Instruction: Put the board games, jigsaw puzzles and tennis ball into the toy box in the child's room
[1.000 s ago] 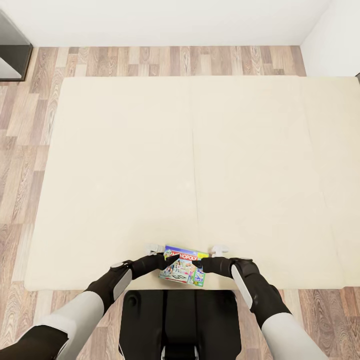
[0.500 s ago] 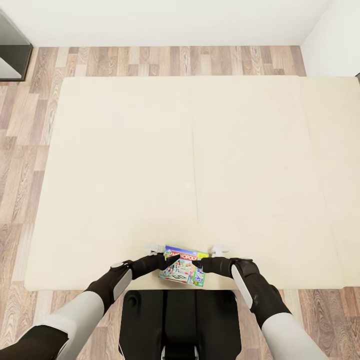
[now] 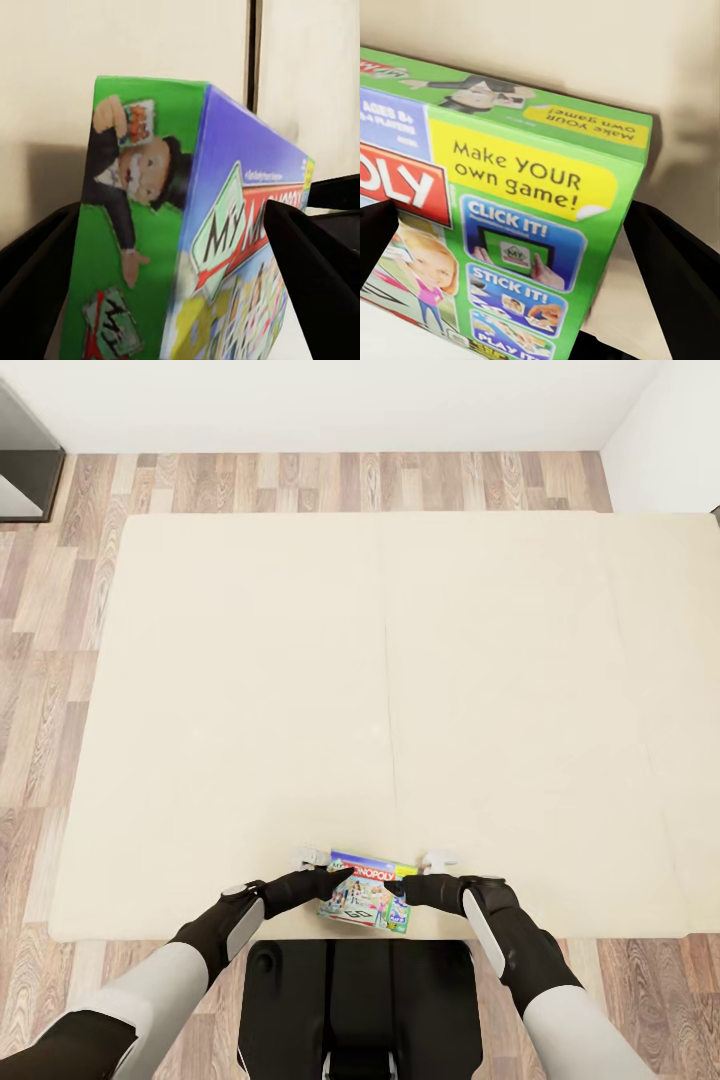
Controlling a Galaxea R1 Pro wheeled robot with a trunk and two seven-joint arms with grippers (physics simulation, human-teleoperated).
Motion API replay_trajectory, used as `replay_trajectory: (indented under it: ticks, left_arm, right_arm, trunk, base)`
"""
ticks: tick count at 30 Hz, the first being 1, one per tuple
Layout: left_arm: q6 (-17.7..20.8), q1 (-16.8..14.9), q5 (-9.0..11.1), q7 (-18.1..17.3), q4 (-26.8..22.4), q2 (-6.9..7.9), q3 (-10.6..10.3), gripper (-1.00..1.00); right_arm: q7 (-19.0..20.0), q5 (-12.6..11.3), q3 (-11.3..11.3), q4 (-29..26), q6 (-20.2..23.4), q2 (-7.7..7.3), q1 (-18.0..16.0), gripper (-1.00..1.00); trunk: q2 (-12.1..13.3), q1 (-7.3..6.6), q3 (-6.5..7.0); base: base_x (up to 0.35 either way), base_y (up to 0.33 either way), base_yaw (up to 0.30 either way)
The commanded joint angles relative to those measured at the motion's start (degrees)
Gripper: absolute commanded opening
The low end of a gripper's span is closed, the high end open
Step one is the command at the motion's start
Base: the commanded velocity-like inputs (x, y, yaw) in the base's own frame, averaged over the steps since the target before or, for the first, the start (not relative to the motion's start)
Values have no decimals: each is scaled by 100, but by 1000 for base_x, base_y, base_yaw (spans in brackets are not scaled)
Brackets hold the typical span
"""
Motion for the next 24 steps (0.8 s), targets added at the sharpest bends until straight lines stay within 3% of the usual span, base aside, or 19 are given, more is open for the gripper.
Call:
replay_trajectory:
  ticks: [1, 24]
  left_arm:
    - [2, -2, 35, -24, 6, -54, -76, -100]
    - [3, 4, 38, -29, 6, -47, -65, -100]
  right_arm:
    - [-25, -67, -4, -3, 18, 3, 1, 100]
    - [-25, -69, -5, -3, 18, 3, 1, 100]
  trunk:
    - [-6, 69, -6]
    - [-6, 69, -6]
  base:
    - [0, 0, 0]
    - [0, 0, 0]
